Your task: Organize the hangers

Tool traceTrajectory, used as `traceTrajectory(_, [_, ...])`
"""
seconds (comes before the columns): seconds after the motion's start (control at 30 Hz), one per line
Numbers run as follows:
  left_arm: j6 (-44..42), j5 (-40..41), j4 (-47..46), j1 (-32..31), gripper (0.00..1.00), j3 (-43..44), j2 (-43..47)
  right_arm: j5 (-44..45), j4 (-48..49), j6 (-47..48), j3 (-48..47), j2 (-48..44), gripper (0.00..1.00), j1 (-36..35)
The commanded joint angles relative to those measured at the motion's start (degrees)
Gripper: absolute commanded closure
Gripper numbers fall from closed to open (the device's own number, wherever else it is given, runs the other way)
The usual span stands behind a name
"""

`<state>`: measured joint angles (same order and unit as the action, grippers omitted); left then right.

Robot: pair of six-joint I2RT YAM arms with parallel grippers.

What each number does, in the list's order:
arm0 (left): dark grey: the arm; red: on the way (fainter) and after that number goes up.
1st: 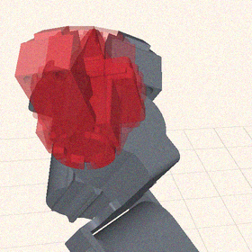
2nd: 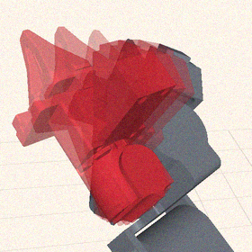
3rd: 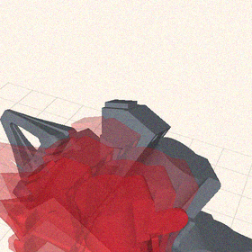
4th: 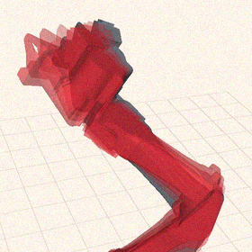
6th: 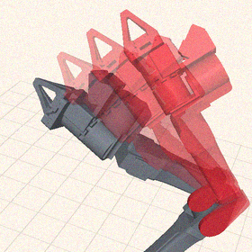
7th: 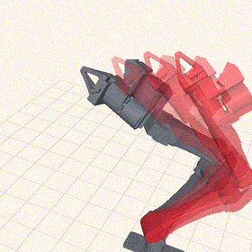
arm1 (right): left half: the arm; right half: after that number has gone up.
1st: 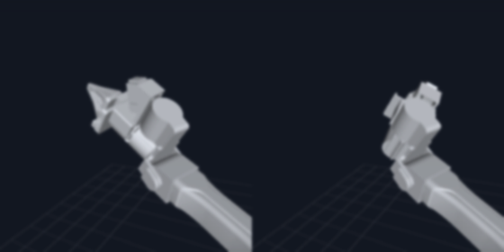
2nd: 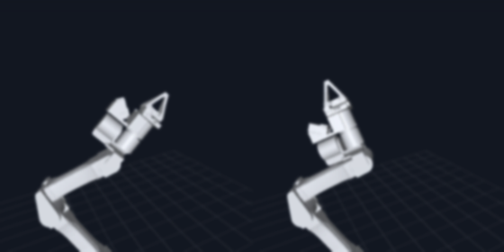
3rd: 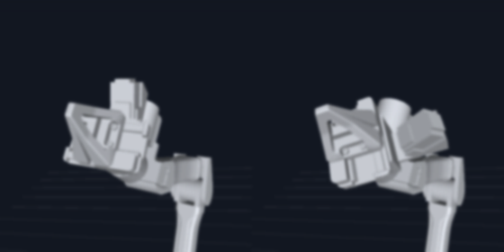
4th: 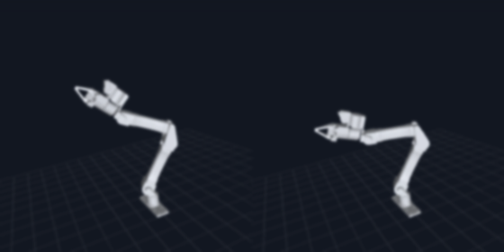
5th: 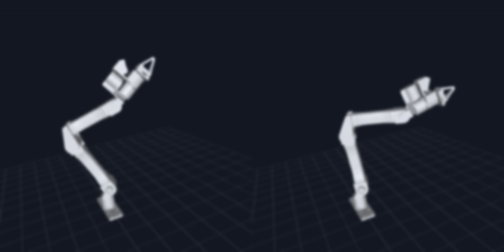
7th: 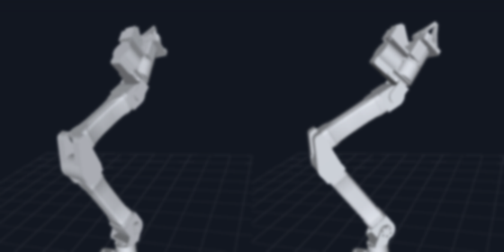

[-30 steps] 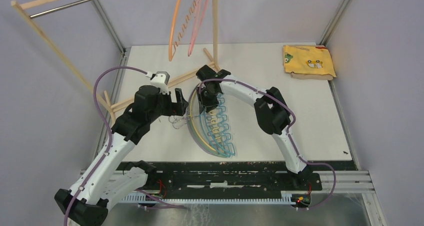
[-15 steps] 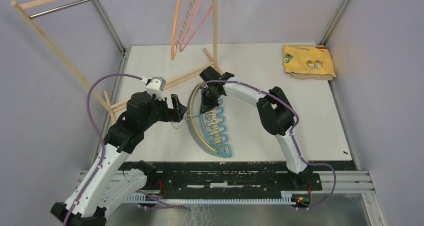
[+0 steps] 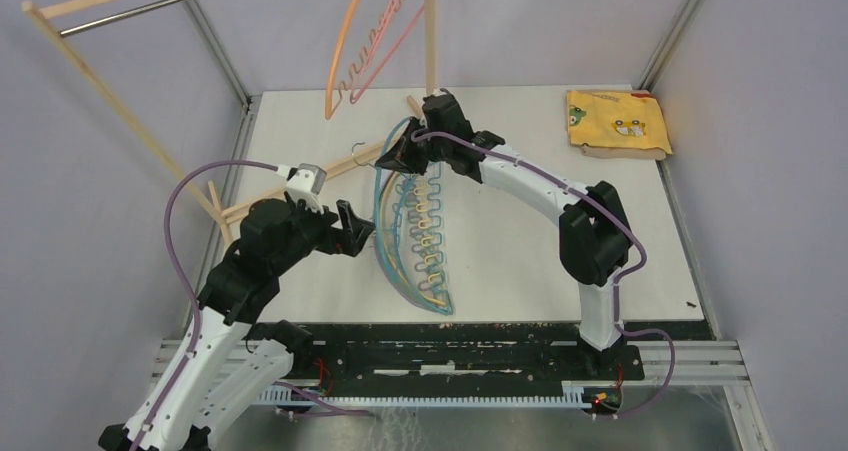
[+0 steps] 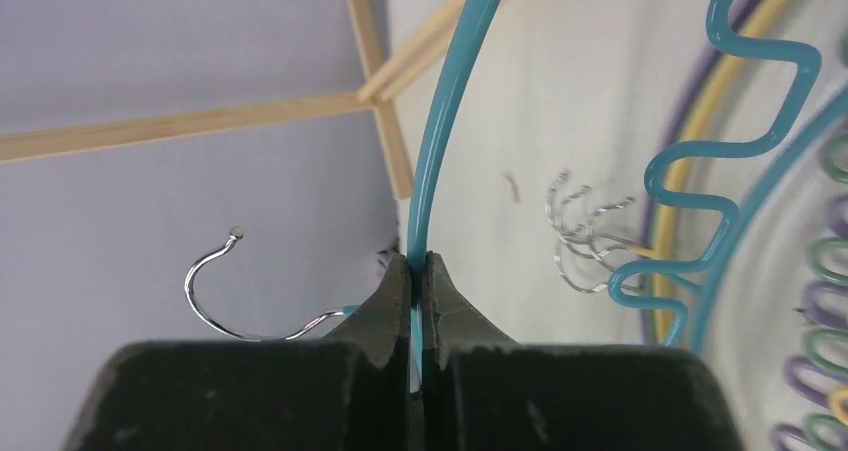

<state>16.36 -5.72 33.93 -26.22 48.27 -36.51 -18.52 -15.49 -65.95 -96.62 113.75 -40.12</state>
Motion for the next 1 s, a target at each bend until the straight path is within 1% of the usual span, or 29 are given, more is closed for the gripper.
traceTrajectory(0.0, [2.72, -1.97, -4.10, -0.09, 0.03, -0.68, 0.55, -2.18, 10.68, -9.86, -2.06, -1.88, 0.99, -0.35])
traceTrajectory(0.17, [2.63, -0.71, -6.06, -0.08, 0.03, -3.94, 0.60, -4.23, 19.25, -19.08, -1.55, -0.94, 0.99, -0.48])
traceTrajectory(0.43, [3.09, 2.60, -8.47, -0.06, 0.04, -9.38, -0.37, -6.86, 23.89, -25.39, -2.73, -1.72, 0.99, -0.49])
traceTrajectory(0.47, [3.14, 3.34, -8.78, -0.11, 0.05, -9.79, -0.52, -7.18, 24.22, -25.93, -2.64, -1.96, 0.99, -0.44])
traceTrajectory(0.5, [3.11, 3.58, -9.05, -0.11, 0.08, -10.23, -0.60, -7.55, 24.11, -26.08, -2.73, -2.14, 0.99, -0.48])
traceTrajectory(0.53, [2.92, 3.54, -9.49, -0.05, 0.14, -10.56, -0.66, -8.03, 23.76, -26.13, -2.74, -2.29, 0.99, -0.49])
traceTrajectory(0.57, [2.69, 3.52, -9.81, -0.13, 0.25, -10.81, -0.79, -8.37, 23.78, -26.19, -2.39, -2.52, 0.99, -0.44])
traceTrajectory(0.6, [2.63, 3.60, -10.11, -0.07, 0.41, -11.02, -1.01, -8.51, 24.36, -26.67, -1.73, -2.82, 0.99, -0.48])
traceTrajectory(0.67, [2.67, 4.18, -10.10, -0.04, 0.78, -11.11, -1.69, -8.98, 25.22, -27.57, -0.57, -3.09, 0.99, -0.33])
traceTrajectory(0.7, [2.87, 4.85, -9.75, -0.10, 0.93, -11.03, -2.02, -9.27, 25.28, -27.72, -0.44, -2.96, 0.99, -0.27])
traceTrajectory(0.73, [3.03, 5.52, -9.42, -0.09, 0.97, -10.87, -2.40, -9.77, 25.04, -27.67, -0.23, -2.85, 0.99, -0.19])
traceTrajectory(0.77, [3.06, 5.84, -9.08, -0.14, 0.97, -10.65, -2.58, -10.11, 24.71, -27.69, 0.06, -2.76, 0.99, -0.10])
traceTrajectory(0.8, [3.06, 6.30, -8.61, -0.13, 0.97, -10.28, -2.82, -10.51, 23.88, -27.38, 0.48, -2.79, 0.95, 0.01])
traceTrajectory(0.87, [3.54, 8.49, -7.41, -0.06, 0.97, -9.40, -3.12, -11.08, 20.14, -24.94, 1.08, -3.32, 0.77, 0.58])
traceTrajectory(0.97, [5.47, 14.92, -3.92, -0.11, 0.97, -7.97, -3.71, -10.41, 8.20, -16.30, 1.47, -5.65, 0.43, 2.04])
